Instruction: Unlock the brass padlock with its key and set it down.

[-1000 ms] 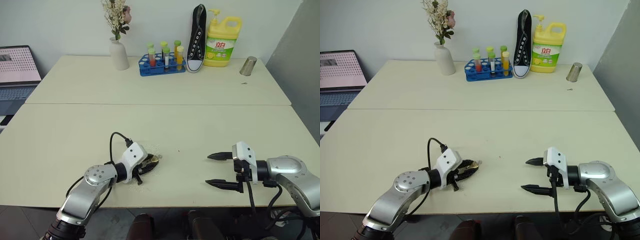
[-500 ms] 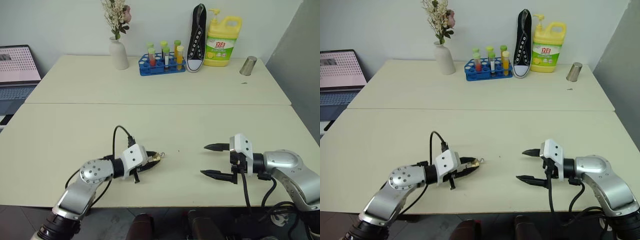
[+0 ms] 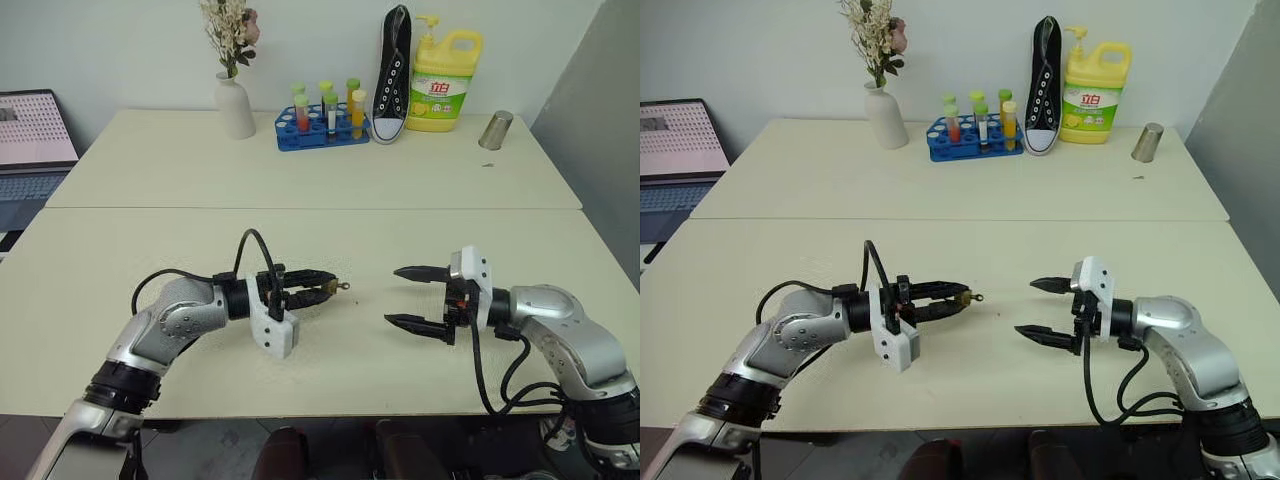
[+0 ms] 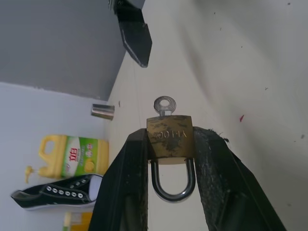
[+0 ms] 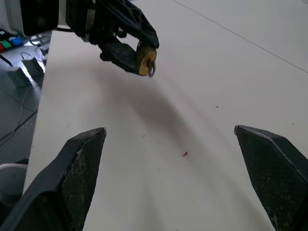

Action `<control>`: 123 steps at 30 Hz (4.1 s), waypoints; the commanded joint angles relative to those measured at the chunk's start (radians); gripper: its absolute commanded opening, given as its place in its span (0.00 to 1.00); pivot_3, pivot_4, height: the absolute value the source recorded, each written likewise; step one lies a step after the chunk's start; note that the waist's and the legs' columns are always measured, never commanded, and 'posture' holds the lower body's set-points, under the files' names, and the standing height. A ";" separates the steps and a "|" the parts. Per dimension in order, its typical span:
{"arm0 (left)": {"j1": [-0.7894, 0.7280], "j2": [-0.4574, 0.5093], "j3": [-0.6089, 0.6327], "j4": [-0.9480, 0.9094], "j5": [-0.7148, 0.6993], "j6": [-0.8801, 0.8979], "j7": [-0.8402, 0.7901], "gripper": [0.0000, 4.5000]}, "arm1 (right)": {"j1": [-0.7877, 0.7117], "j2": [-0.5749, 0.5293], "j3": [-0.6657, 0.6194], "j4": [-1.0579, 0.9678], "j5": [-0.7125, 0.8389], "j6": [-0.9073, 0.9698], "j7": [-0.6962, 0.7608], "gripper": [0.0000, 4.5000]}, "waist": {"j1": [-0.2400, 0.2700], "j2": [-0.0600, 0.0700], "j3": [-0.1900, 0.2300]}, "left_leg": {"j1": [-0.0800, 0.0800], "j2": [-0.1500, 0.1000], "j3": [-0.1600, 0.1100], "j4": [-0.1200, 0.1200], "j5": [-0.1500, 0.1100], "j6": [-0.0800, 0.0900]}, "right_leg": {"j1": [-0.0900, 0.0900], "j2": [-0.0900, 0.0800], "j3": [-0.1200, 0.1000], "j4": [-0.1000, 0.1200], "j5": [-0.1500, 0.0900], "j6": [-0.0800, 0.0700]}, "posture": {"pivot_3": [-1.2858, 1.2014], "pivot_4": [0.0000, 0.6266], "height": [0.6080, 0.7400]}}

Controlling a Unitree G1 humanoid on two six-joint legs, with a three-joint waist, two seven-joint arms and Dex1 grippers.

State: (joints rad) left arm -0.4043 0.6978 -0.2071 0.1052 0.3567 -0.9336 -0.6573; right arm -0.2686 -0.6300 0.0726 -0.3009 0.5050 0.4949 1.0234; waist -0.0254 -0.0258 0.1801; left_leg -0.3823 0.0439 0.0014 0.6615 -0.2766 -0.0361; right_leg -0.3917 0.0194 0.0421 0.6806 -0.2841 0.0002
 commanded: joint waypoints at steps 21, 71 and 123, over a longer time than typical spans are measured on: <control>-0.068 -0.050 -0.035 0.040 0.137 -0.086 0.193 0.21 | -0.161 0.109 0.033 -0.010 0.132 0.240 -0.053 0.96 | -0.001 0.000 0.000 | 0.000 0.000 0.000 0.000 0.000 0.000 | 0.000 0.000 -0.002 0.001 0.000 0.000 | 0.52 0.24 1.00; -0.078 -0.038 -0.042 0.001 0.356 -0.104 0.374 0.21 | -0.492 0.103 0.014 0.278 0.283 0.826 -0.105 0.00 | -0.001 0.000 0.000 | -0.004 0.000 0.000 0.000 0.000 0.000 | -0.004 -0.002 -0.002 0.002 0.001 0.000 | 0.52 0.24 1.00; -0.047 -0.052 -0.037 -0.012 0.211 0.014 0.372 0.21 | -0.345 -0.018 0.050 0.151 0.088 0.290 0.061 0.70 | -0.001 0.000 -0.001 | -0.016 -0.001 -0.001 0.004 0.000 0.001 | -0.018 -0.002 -0.002 0.010 0.001 0.000 | 0.52 0.24 1.00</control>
State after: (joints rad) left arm -0.4465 0.6503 -0.2522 0.1264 0.6243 -0.9231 -0.2794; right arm -0.6180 -0.6533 0.1750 -0.1319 0.5805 0.8244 1.0872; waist -0.0261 -0.0256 0.1794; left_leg -0.3980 0.0428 0.0008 0.6651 -0.2764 -0.0355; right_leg -0.4094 0.0171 0.0402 0.6910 -0.2830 0.0005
